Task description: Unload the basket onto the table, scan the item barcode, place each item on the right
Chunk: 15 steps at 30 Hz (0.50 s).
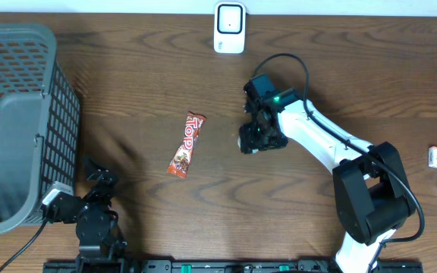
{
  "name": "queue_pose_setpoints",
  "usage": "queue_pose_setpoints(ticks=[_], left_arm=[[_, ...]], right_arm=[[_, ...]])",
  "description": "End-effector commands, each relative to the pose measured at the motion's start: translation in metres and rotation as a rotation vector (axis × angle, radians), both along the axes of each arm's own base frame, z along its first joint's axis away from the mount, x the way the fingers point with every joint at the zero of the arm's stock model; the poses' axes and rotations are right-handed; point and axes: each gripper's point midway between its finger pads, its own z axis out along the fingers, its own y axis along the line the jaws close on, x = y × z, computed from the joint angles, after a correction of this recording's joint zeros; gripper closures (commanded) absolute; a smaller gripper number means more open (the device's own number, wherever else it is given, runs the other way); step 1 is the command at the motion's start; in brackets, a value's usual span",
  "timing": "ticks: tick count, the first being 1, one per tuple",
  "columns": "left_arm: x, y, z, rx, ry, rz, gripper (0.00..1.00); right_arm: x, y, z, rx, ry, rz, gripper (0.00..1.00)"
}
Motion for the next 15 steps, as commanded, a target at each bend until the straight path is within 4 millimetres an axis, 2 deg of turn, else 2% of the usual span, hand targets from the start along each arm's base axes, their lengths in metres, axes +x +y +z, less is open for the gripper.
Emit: queue_pose_setpoints(ticks=[1, 3, 6, 8, 11, 12, 15], left_arm=[[-0.002, 0.003, -0.011, 0.005, 0.035, 0.019, 0.03], [-0.002, 0.003, -0.011, 0.005, 0.035, 0.019, 0.03], [-0.002, 0.003, -0.011, 0.005, 0.035, 0.019, 0.03], [-0.002, 0.003, -0.011, 0.005, 0.035, 0.019, 0.03], [-0.002, 0.003, -0.011, 0.005, 0.035, 0.019, 0.03], [-0.002, 0.003, -0.011, 0.005, 0.035, 0.019, 0.03], [-0.002, 0.003, -0.011, 0.005, 0.035, 0.019, 0.03]], right_arm=[[0.006, 0.001, 0.006, 0.021, -0.049, 0.216, 0.41], [0.009, -0.003, 0.007, -0.008, -0.063, 0.231, 0.30], [0.010, -0.002, 0.016, -0.010, -0.061, 0.248, 0.03], [0.013, -0.001, 0.029, -0.011, -0.062, 0.265, 0.01], [0.016, 0.006, 0.059, 0.010, -0.057, 0.256, 0.01], [0.018, 0.011, 0.078, 0.028, -0.050, 0.188, 0.01], [0.020, 0.012, 0.097, 0.037, -0.007, -0.090, 0.01]])
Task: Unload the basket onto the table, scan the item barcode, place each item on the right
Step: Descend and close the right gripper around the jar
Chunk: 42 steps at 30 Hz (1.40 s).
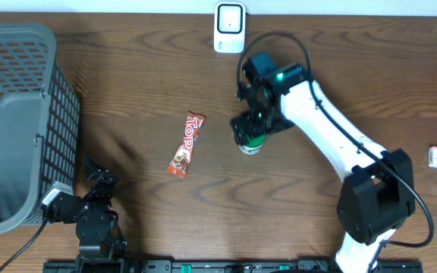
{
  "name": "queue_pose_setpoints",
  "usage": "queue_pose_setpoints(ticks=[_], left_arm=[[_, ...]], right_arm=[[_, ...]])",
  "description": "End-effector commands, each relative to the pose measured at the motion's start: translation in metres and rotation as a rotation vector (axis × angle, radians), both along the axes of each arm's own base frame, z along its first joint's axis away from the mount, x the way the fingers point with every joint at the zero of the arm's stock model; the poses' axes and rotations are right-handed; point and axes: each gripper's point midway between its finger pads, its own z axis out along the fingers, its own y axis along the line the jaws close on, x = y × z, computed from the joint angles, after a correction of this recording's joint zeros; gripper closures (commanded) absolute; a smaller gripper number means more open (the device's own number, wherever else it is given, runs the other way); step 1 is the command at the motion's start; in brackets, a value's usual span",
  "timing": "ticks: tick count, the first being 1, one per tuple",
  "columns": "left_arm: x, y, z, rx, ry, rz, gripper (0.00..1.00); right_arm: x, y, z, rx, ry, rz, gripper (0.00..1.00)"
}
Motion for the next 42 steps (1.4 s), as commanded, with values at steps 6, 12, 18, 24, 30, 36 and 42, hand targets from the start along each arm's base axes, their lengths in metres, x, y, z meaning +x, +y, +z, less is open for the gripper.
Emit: queue_pose_setpoints(ticks=[6, 12, 18, 24, 30, 36, 42], left_arm=[[-0.002, 0.003, -0.011, 0.005, 0.034, 0.019, 0.03], [-0.002, 0.003, -0.011, 0.005, 0.035, 0.019, 0.03], [-0.002, 0.003, -0.011, 0.005, 0.034, 0.019, 0.03], [-0.002, 0.003, -0.011, 0.005, 0.034, 0.019, 0.03], [-0.002, 0.003, -0.011, 0.005, 0.034, 0.019, 0.03], [-0.002, 0.003, -0.011, 0.005, 0.035, 0.019, 0.03], [-0.002, 0.003, -0.011, 0.005, 0.034, 0.019, 0.03]], right_arm=[[-0.004, -0.016, 0.016, -0.067, 0.121, -0.825, 0.01], [-0.005, -0.013, -0.008, -0.078, 0.122, -1.044, 0.01], [0.001, -0.010, -0.038, -0.040, 0.108, -1.210, 0.01], [0.005, -0.007, -0.062, 0.004, 0.103, -1.290, 0.01], [0.007, -0.003, -0.076, 0.023, 0.112, -1.306, 0.11], [0.006, 0.000, -0.076, 0.024, 0.102, -1.268, 0.37], [0.003, 0.006, -0.075, 0.032, 0.095, -1.014, 0.45]])
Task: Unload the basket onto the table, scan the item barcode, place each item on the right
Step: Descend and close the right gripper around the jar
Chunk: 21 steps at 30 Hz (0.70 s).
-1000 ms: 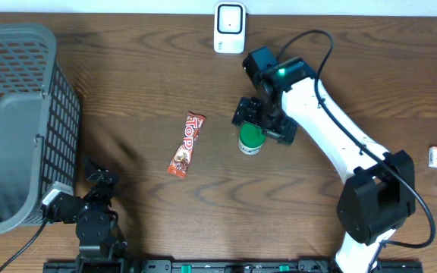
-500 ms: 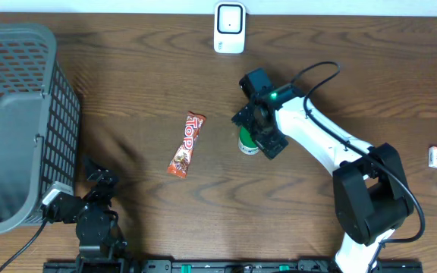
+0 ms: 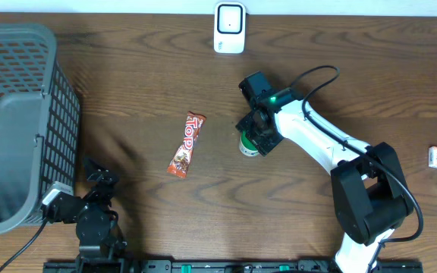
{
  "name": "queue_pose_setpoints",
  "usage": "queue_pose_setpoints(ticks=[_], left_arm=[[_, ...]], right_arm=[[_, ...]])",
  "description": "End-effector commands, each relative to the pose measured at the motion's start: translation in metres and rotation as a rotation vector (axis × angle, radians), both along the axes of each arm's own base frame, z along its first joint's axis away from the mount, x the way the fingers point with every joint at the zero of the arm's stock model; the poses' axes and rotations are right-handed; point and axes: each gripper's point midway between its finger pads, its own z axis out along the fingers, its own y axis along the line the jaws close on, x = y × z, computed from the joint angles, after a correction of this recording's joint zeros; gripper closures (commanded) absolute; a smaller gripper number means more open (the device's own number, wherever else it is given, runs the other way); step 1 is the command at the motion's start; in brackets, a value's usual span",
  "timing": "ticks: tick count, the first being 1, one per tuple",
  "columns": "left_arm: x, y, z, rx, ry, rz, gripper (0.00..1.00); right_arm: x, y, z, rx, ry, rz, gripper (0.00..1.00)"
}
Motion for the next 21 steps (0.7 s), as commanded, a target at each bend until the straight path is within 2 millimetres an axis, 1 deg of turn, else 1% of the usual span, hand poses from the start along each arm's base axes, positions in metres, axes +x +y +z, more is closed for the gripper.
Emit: queue_pose_setpoints(ticks=[1, 4, 6, 8, 9, 11, 12, 14, 15, 18, 21], left_arm=[[-0.002, 0.003, -0.011, 0.005, 0.035, 0.019, 0.03], [-0.002, 0.003, -0.011, 0.005, 0.035, 0.019, 0.03], [-0.002, 0.003, -0.011, 0.005, 0.035, 0.019, 0.03], [-0.002, 0.003, -0.011, 0.005, 0.035, 0.019, 0.03], [-0.002, 0.003, -0.011, 0.005, 0.035, 0.019, 0.03], [-0.002, 0.003, -0.011, 0.005, 0.035, 0.019, 0.03], [-0.002, 0.003, -0.011, 0.005, 0.035, 0.019, 0.03], [-0.002, 0.003, -0.011, 0.005, 0.035, 0.019, 0.03], [-0.002, 0.003, -0.011, 0.005, 0.035, 0.019, 0.03], [-0.002, 0.003, -0.011, 0.005, 0.035, 0.019, 0.03], [-0.002, 0.003, -0.011, 0.005, 0.035, 0.019, 0.03]], right_arm=[[-0.004, 0.004, -0.006, -0.021, -0.024, 0.245, 0.45], [0.001, 0.005, -0.005, -0.043, -0.082, 0.489, 0.43], [0.002, 0.004, -0.004, -0.057, -0.113, 0.676, 0.40], [0.001, 0.002, -0.002, -0.071, -0.115, 0.772, 0.35], [-0.001, 0.001, -0.002, -0.074, -0.114, 0.807, 0.31], [-0.002, 0.001, -0.002, -0.078, -0.113, 0.842, 0.23], [-0.002, 0.001, -0.002, -0.079, -0.114, 0.847, 0.17], [-0.001, 0.001, -0.001, -0.078, -0.116, 0.846, 0.09], [-0.001, 0.002, 0.000, -0.077, -0.117, 0.845, 0.01], [-0.001, 0.008, 0.013, -0.039, -0.110, 0.835, 0.01], [0.001, 0.009, 0.034, -0.028, -0.081, 0.738, 0.01]])
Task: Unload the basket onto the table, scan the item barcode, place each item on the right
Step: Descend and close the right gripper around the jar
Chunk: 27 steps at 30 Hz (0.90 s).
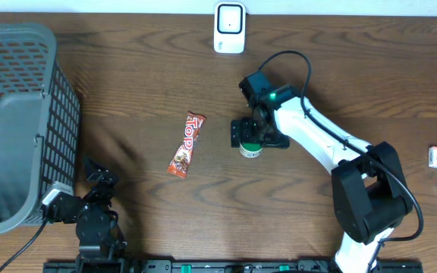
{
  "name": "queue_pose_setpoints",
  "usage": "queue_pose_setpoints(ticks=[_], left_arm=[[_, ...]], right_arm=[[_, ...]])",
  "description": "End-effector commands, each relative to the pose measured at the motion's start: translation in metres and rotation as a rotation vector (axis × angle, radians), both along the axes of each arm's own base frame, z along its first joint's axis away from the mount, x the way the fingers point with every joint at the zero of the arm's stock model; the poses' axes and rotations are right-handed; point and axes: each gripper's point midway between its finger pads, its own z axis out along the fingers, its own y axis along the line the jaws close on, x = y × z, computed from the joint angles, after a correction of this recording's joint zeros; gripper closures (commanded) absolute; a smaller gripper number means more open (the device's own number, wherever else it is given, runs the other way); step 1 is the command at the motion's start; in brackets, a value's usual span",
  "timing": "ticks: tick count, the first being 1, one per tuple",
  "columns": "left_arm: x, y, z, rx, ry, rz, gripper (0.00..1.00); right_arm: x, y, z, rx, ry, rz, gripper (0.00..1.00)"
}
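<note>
A small green-and-white container (250, 150) stands upright on the wooden table, right of centre. My right gripper (252, 137) hangs directly over it, with its dark fingers spread left and right of the container's top and hiding most of it. The white barcode scanner (229, 28) sits at the far edge, well beyond the gripper. My left gripper (99, 176) rests folded at the near left beside the basket, holding nothing.
A red Top candy bar (186, 144) lies left of the container. A large grey mesh basket (21, 121) fills the left side. Two small packets, an orange-and-white packet and a white packet, lie at the right edge.
My right gripper's wrist has turned, so its body now lies crosswise over the container instead of diagonally. The container stands in nearly the same spot. The left arm has not moved.
My right gripper was low over the container beside the candy bar. Then the arm reached further towards the scanner side, with the green container under the gripper. Later it was drawn back over the container, and now it sits turned across it.
</note>
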Motion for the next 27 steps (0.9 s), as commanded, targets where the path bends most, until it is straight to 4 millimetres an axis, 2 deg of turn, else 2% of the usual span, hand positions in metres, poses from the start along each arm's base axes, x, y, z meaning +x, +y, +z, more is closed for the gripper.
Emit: queue_pose_setpoints(ticks=[1, 3, 6, 15, 27], left_arm=[[-0.002, 0.003, -0.011, 0.005, 0.035, 0.019, 0.03], [-0.002, 0.003, -0.011, 0.005, 0.035, 0.019, 0.03], [-0.002, 0.003, -0.011, 0.005, 0.035, 0.019, 0.03], [-0.002, 0.003, -0.011, 0.005, 0.035, 0.019, 0.03], [-0.002, 0.003, -0.011, 0.005, 0.035, 0.019, 0.03]], right_arm=[[0.012, 0.009, 0.028, 0.033, -0.001, -0.108, 0.01], [0.012, 0.009, 0.037, 0.031, 0.014, -0.170, 0.01], [0.012, 0.008, 0.038, 0.023, 0.019, -0.178, 0.01], [0.007, -0.007, -0.003, -0.104, 0.085, -0.169, 0.01], [-0.001, 0.005, -0.026, -0.124, 0.122, -0.128, 0.01]])
